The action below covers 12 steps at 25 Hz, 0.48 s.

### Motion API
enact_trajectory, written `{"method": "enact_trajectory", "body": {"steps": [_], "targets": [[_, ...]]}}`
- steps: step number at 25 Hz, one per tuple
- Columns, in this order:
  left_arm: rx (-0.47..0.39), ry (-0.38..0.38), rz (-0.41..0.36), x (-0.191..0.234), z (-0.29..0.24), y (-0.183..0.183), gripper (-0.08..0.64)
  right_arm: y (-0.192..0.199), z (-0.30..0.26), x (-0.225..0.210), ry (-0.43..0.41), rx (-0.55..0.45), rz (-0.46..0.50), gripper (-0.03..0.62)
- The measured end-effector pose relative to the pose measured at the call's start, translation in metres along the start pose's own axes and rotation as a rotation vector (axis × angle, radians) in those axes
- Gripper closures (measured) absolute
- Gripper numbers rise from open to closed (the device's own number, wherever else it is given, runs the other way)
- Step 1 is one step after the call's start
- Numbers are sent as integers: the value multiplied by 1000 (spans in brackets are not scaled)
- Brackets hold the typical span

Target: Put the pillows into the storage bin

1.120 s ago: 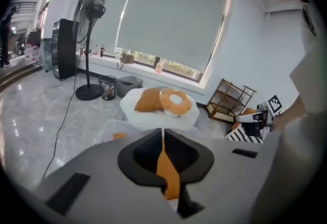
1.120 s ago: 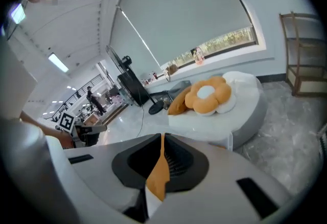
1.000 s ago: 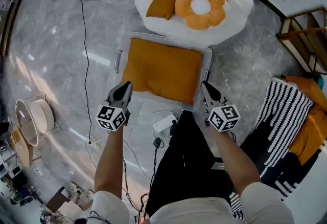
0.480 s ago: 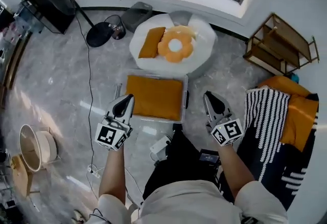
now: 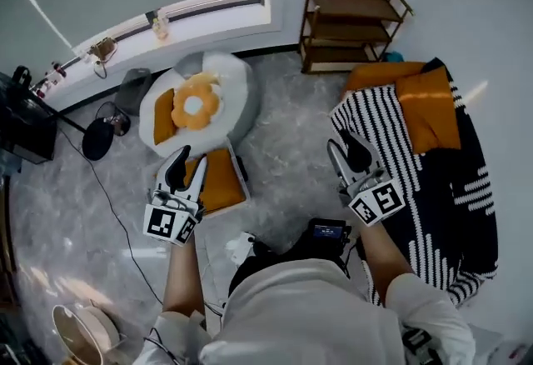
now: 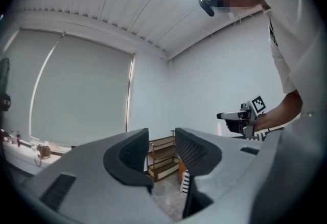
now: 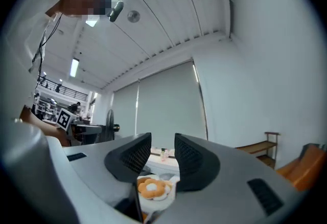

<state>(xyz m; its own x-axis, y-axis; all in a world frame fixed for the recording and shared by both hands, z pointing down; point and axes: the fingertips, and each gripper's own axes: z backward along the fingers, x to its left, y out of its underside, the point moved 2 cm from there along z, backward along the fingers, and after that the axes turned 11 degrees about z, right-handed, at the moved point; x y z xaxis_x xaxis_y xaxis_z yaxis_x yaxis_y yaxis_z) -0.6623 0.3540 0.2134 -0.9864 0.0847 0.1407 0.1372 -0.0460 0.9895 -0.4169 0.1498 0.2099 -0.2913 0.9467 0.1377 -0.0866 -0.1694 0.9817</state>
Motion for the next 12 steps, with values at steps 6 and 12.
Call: {"method": "enact_trajectory", "body": {"steps": [6, 12], "targets": [[-6, 233, 64, -110, -120, 11, 370, -8, 115, -121, 250, 12, 30, 408], [76, 439, 122, -255, -239, 55, 370, -4, 263, -232, 475, 64, 41, 408]]}}
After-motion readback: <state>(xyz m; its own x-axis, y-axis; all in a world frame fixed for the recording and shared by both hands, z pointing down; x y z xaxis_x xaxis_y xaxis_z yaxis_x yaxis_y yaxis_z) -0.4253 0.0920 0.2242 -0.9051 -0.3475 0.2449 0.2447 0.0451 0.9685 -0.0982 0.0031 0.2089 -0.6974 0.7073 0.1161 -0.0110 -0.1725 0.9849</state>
